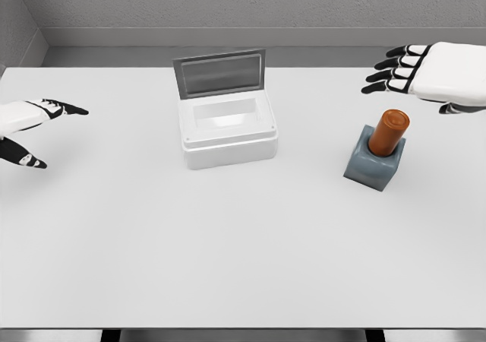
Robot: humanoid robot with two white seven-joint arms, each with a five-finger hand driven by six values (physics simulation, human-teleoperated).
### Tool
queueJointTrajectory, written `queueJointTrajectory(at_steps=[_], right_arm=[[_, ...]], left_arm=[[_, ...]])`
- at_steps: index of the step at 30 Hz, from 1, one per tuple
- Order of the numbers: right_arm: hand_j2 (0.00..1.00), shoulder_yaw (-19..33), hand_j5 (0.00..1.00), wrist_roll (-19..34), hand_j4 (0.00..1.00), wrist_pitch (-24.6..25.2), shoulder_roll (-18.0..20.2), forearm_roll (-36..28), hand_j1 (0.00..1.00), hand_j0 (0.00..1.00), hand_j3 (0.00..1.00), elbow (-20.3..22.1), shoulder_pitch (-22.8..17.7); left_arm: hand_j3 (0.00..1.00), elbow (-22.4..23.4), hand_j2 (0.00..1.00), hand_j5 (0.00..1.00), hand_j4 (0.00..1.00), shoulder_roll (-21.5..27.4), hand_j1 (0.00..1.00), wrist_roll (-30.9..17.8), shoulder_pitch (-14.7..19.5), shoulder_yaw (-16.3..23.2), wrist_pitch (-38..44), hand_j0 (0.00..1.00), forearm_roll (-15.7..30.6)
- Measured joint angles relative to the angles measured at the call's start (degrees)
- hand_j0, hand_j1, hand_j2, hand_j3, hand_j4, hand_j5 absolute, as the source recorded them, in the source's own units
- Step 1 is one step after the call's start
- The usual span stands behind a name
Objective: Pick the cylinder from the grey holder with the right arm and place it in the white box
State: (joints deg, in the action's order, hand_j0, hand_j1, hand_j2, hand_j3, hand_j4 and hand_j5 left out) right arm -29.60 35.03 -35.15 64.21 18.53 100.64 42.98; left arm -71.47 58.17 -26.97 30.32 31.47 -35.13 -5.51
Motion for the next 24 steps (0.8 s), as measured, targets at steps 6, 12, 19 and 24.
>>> queueJointTrajectory(at_steps=[6,12,19,24], right_arm=[[1.0,-0.74,1.0,0.0,1.0,0.01,0.24,-0.1,1.0,1.0,1.0,-0.48,0.18],[1.0,-3.95,1.0,0.0,1.0,0.0,0.35,0.0,1.0,1.0,1.0,-0.79,0.18],[1.0,-6.3,1.0,0.0,1.0,0.0,-0.39,0.04,1.0,1.0,1.0,-0.57,0.26],[1.0,-7.29,1.0,0.0,1.0,0.0,-1.15,0.09,1.0,1.0,1.0,-0.55,0.44]], left_arm=[[1.0,2.51,1.0,1.0,1.0,0.28,1.0,0.12,1.23,0.11,0.01,1.0,0.21],[1.0,3.76,1.0,1.0,1.0,0.17,1.0,0.13,0.79,0.13,0.0,1.0,0.3],[1.0,6.27,1.0,1.0,1.0,-0.46,1.0,0.15,0.26,0.19,0.0,1.0,0.79],[1.0,8.52,1.0,1.0,1.0,-1.6,1.0,-0.04,0.62,0.29,0.0,1.0,0.58]])
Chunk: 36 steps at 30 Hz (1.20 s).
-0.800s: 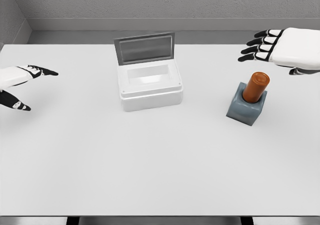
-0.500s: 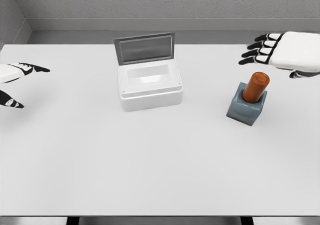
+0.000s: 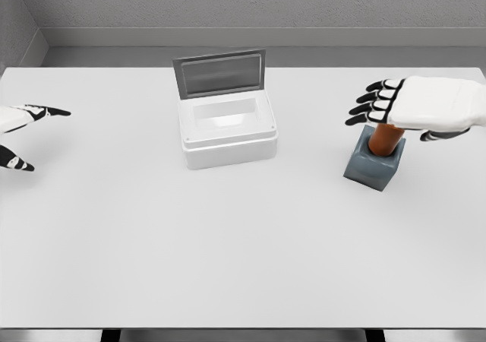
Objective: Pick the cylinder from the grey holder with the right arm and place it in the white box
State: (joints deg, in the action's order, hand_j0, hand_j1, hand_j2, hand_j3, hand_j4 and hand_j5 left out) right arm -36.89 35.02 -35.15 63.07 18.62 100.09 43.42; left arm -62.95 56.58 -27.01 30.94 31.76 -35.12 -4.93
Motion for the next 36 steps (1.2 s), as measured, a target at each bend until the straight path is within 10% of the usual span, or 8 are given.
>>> queueJointTrajectory(at_steps=[36], right_arm=[[1.0,-4.79,1.0,0.0,1.0,0.01,-5.26,6.83,1.0,1.0,1.0,-8.78,0.53]], left_arm=[[1.0,0.88,1.0,1.0,1.0,-1.02,1.0,-0.26,-0.09,0.02,0.0,1.0,-1.33]])
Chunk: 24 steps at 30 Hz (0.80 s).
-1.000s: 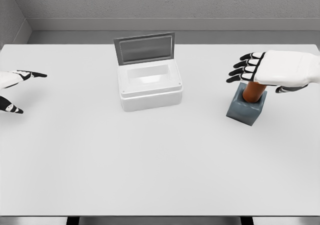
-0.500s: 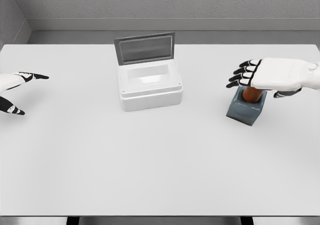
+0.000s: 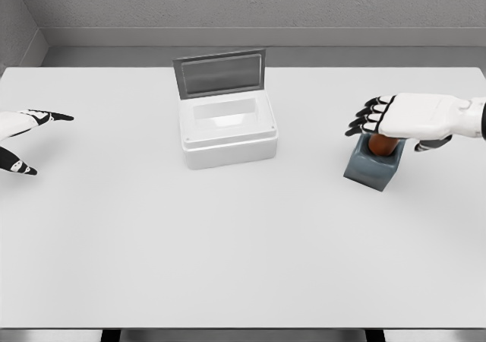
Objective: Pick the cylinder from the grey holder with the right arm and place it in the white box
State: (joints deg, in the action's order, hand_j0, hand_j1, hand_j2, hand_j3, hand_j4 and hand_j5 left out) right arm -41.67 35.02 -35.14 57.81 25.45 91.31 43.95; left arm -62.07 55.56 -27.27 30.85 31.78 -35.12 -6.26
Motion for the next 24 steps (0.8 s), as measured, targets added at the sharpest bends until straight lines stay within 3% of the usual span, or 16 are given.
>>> queueJointTrajectory(at_steps=[22,24], right_arm=[[1.0,0.34,1.0,0.0,1.0,0.0,0.3,0.59,1.0,1.0,1.0,-2.55,0.53],[0.86,0.27,0.86,0.0,0.86,0.0,0.3,0.58,0.86,0.86,0.86,-2.51,0.53]], left_arm=[[1.0,0.12,1.0,1.0,1.0,0.06,1.0,-0.01,0.0,0.0,0.0,1.0,-0.02],[1.0,0.21,1.0,1.0,1.0,0.07,1.0,-0.02,0.09,0.0,0.0,1.0,-0.02]])
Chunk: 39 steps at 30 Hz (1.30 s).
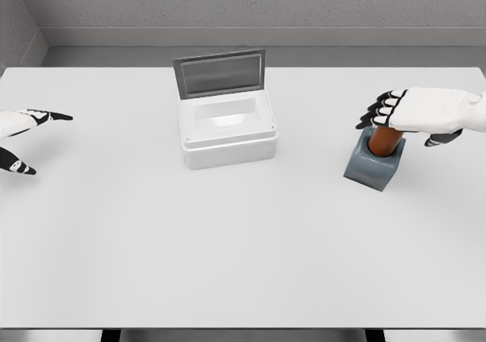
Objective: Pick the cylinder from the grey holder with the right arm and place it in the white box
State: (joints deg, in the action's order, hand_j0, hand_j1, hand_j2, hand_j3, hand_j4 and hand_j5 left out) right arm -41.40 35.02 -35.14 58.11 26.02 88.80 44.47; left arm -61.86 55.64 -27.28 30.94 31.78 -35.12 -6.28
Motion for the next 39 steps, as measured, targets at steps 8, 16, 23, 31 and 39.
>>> queueJointTrajectory(at_steps=[8,16,23,31,39], right_arm=[[0.55,-0.07,0.55,-0.45,0.55,0.65,-0.13,-1.25,0.55,0.55,0.55,0.08,-0.09],[0.46,-0.02,0.46,-0.47,0.46,0.15,-0.23,-0.08,0.46,0.46,0.46,0.19,-0.09],[0.46,0.27,0.46,-0.1,0.46,-0.03,-0.06,-0.53,0.46,0.46,0.46,0.15,0.26],[0.46,3.56,0.46,-0.05,0.46,-0.04,0.46,-1.68,0.46,0.46,0.46,0.07,1.49],[0.46,3.88,0.46,-0.06,0.46,-0.07,-5.45,-2.22,0.46,0.46,0.46,-0.27,4.75]], left_arm=[[1.0,0.17,1.0,1.0,1.0,-0.02,1.0,-0.03,0.0,0.02,0.0,1.0,-0.07],[1.0,0.16,1.0,1.0,1.0,-0.05,1.0,-0.07,0.0,-0.02,0.0,1.0,-0.08],[1.0,0.17,1.0,1.0,1.0,0.0,1.0,-0.07,0.09,0.0,0.0,1.0,-0.08],[1.0,0.14,1.0,1.0,1.0,-0.36,1.0,-0.07,0.09,-0.01,0.0,1.0,-0.2],[1.0,-0.07,1.0,1.0,1.0,-2.71,1.0,-0.12,0.09,0.01,0.0,1.0,-1.45]])
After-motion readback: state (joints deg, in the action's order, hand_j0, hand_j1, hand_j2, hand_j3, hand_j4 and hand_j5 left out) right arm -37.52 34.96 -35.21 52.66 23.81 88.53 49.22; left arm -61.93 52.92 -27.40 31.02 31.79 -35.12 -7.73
